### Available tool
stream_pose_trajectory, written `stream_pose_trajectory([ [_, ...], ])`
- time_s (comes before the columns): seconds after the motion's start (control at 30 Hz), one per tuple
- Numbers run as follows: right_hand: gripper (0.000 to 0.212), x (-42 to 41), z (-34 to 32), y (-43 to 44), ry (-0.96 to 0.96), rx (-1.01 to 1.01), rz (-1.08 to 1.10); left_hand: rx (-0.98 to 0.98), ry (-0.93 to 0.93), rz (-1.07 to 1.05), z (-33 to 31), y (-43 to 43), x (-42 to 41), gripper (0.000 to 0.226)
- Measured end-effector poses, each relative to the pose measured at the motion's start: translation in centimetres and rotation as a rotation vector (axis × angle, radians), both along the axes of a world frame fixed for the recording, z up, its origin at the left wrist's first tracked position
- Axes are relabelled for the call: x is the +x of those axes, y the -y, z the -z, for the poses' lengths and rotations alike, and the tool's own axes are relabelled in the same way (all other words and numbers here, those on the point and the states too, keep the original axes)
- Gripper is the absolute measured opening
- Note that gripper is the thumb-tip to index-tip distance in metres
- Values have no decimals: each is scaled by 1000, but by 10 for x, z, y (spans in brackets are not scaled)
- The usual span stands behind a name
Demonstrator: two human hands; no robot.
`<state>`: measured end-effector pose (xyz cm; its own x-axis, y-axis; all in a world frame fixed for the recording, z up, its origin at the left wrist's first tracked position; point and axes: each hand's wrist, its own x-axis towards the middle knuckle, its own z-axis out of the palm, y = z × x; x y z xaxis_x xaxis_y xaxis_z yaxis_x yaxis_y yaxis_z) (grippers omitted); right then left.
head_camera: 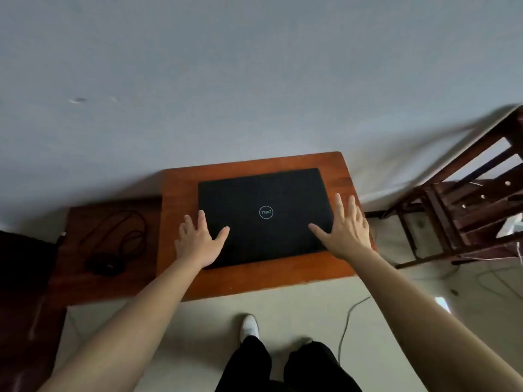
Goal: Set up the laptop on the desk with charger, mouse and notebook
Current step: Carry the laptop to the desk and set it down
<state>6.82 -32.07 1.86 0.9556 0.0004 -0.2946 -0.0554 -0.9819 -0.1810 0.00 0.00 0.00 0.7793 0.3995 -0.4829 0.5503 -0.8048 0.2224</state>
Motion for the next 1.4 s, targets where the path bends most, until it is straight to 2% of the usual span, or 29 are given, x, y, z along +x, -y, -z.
stream_pose_trajectory([
  [0.1,108,27,22,-2,-84,-25,25,5,-56,-61,21,-3,19,97],
  [0.2,114,53,39,-6,-168,37,65,-65,-87,-180,34,1,35,105],
  [0.33,129,76,52,-18,-245,68,99,-133,-115,-350,43,14,49,125],
  [0.47,143,84,61,-28,-257,46,114,-61,-173,-443,49,30,70,141],
  [0.63,150,95,67,-24,-334,118,203,2,-168,-457,53,36,74,141],
  [0.83,158,108,66,-24,-441,177,273,-18,-201,-484,50,30,84,146],
  [1.07,155,104,57,-25,-424,213,296,-14,-186,-446,39,25,80,145],
  [1.23,153,89,45,-23,-461,208,338,-98,-147,-493,29,22,63,145],
  [1.4,154,45,34,-12,-488,291,444,-157,-129,-484,26,31,30,145],
])
